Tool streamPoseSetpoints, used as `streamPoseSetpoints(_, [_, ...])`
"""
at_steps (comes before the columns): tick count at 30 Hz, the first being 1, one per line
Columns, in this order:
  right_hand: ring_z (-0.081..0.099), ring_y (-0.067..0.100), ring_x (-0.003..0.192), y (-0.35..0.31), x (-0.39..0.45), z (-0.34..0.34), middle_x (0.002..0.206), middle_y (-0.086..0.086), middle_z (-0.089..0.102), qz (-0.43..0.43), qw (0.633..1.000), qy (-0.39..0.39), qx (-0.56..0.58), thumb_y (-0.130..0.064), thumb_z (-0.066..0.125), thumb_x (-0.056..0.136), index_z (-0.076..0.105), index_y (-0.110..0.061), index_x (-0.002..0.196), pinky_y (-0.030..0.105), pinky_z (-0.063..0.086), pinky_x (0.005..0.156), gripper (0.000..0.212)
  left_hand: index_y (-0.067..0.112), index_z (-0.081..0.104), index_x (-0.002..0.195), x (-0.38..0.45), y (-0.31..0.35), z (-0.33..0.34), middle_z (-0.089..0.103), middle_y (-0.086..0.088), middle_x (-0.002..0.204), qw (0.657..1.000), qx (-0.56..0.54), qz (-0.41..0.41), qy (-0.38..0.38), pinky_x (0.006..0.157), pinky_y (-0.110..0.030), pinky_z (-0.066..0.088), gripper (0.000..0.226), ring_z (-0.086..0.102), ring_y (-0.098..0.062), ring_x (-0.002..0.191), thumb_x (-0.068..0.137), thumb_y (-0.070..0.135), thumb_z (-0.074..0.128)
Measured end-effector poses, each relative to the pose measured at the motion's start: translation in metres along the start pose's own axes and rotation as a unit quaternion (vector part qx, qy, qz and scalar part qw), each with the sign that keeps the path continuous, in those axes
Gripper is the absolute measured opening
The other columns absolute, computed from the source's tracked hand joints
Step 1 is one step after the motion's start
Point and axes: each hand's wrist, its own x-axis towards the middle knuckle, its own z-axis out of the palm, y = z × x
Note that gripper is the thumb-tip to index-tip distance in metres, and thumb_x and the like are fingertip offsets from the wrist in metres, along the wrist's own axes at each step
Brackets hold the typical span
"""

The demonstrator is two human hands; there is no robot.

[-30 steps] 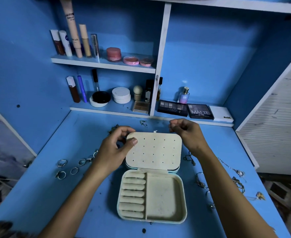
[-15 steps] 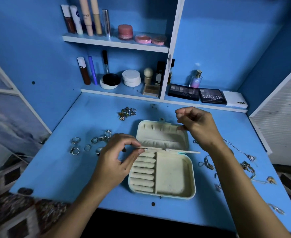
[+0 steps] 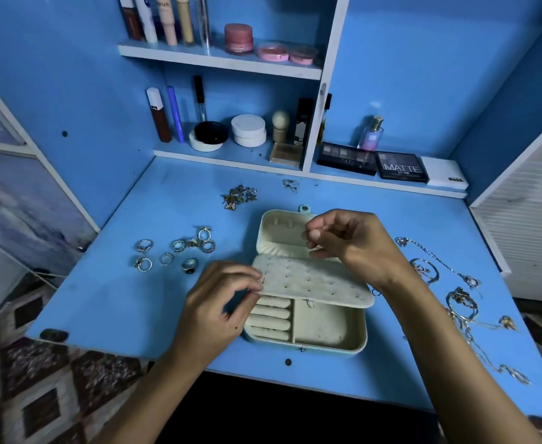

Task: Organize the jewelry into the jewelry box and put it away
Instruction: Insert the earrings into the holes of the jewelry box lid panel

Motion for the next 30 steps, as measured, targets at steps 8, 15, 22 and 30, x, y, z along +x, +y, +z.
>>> streamPoseSetpoints(8, [0.067, 0.007, 0.071, -0.009, -0.002, 0.006, 0.073, -0.007, 0.071, -0.009, 0.996, -0.053, -0.069, 0.000, 0.069, 0.090, 0.074, -0.009, 0.086, 0.025, 0.058, 0.069, 0.011, 0.015, 0.062, 0.095, 0.000, 0.001, 0.001, 0.068, -0.005, 0.096, 1.000, -0.001, 0.000, 0.005, 0.078, -0.040, 0.052, 0.016, 0.067, -0.025, 0.091, 0.087, 0.003, 0.070])
streamPoseSetpoints(15, [0.069, 0.009, 0.069, -0.014, -0.002, 0.011, 0.073, -0.002, 0.073, 0.008, 0.991, -0.083, -0.105, 0.000, 0.070, 0.089, 0.075, -0.013, 0.082, 0.021, 0.055, 0.068, 0.015, 0.014, 0.061, 0.095, -0.001, 0.001, 0.001, 0.068, -0.007, 0.096, 1.000, 0.000, 0.001, 0.004, 0.078, -0.040, 0.052, 0.018, 0.067, -0.026, 0.091, 0.086, 0.002, 0.070])
streamPoseSetpoints(22, [0.071, 0.011, 0.079, -0.023, -0.003, 0.015, 0.081, -0.008, 0.074, -0.028, 0.980, -0.110, -0.162, -0.012, 0.073, 0.089, 0.076, -0.027, 0.081, 0.030, 0.057, 0.080, 0.016, 0.014, 0.061, 0.095, 0.000, 0.002, 0.001, 0.068, -0.006, 0.097, 1.000, -0.003, 0.000, 0.004, 0.077, -0.040, 0.052, 0.019, 0.067, -0.025, 0.090, 0.085, 0.001, 0.071])
streamPoseSetpoints(30, [0.070, 0.015, 0.086, -0.031, -0.006, 0.021, 0.088, 0.003, 0.073, -0.037, 0.977, -0.157, -0.141, -0.003, 0.074, 0.087, 0.071, -0.014, 0.097, 0.030, 0.058, 0.086, 0.016, 0.014, 0.061, 0.095, 0.000, 0.002, 0.001, 0.068, -0.005, 0.098, 1.000, -0.002, 0.002, 0.005, 0.078, -0.039, 0.053, 0.018, 0.067, -0.024, 0.091, 0.086, 0.002, 0.070])
